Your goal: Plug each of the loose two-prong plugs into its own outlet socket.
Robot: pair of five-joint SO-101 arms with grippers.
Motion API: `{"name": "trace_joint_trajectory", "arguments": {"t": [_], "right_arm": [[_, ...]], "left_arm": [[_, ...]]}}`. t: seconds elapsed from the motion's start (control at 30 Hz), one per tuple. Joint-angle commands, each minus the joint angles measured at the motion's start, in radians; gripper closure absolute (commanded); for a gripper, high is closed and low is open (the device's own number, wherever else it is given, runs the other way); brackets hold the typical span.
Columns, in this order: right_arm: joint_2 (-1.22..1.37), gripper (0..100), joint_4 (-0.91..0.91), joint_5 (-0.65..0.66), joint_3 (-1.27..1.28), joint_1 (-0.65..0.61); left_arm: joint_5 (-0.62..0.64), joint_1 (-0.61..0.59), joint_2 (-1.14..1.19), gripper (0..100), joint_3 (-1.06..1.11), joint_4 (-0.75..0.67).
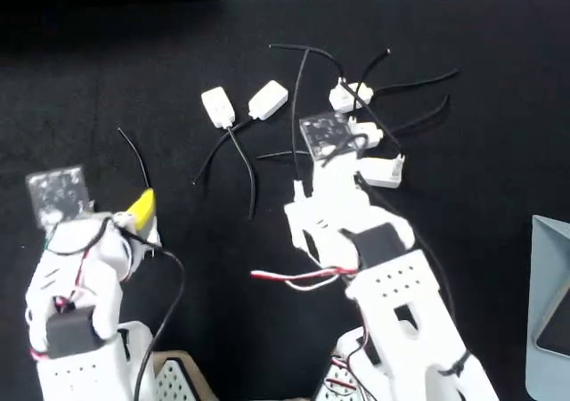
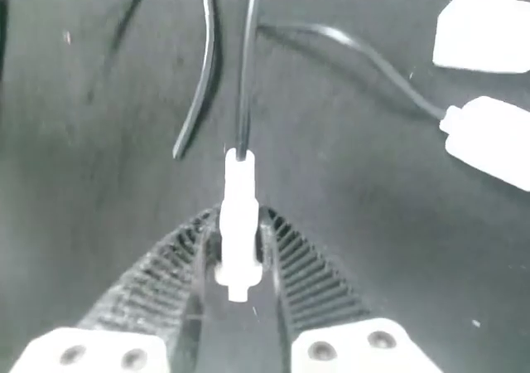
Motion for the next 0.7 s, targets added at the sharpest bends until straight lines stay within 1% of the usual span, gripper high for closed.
{"name": "trace_joint_trajectory", "arguments": {"t": [0.0, 0.13, 0.27, 0.37, 0.5, 0.67], "right_arm": [[-0.054, 98.7, -0.157, -0.087, 0.068, 0.014], [-0.059, 98.7, -0.247, -0.158, 0.125, 0.021], [-0.059, 98.7, -0.330, -0.193, 0.166, 0.118], [-0.059, 98.7, -0.405, -0.229, 0.211, 0.167], [-0.059, 98.7, -0.466, -0.230, 0.254, 0.166], [-0.056, 98.7, -0.476, -0.230, 0.262, 0.166]], "left_arm": [[-0.014, 0.090, 0.264, 69, -0.222, -0.021], [-0.008, 0.165, 0.560, 69, -0.415, -0.028], [0.017, 0.208, 0.855, 69, -0.638, -0.029], [0.071, 0.232, 1.068, 64, -0.797, -0.023], [0.086, 0.275, 1.333, 63, -1.004, -0.025], [0.087, 0.292, 1.639, 63, -1.274, -0.028]]}}
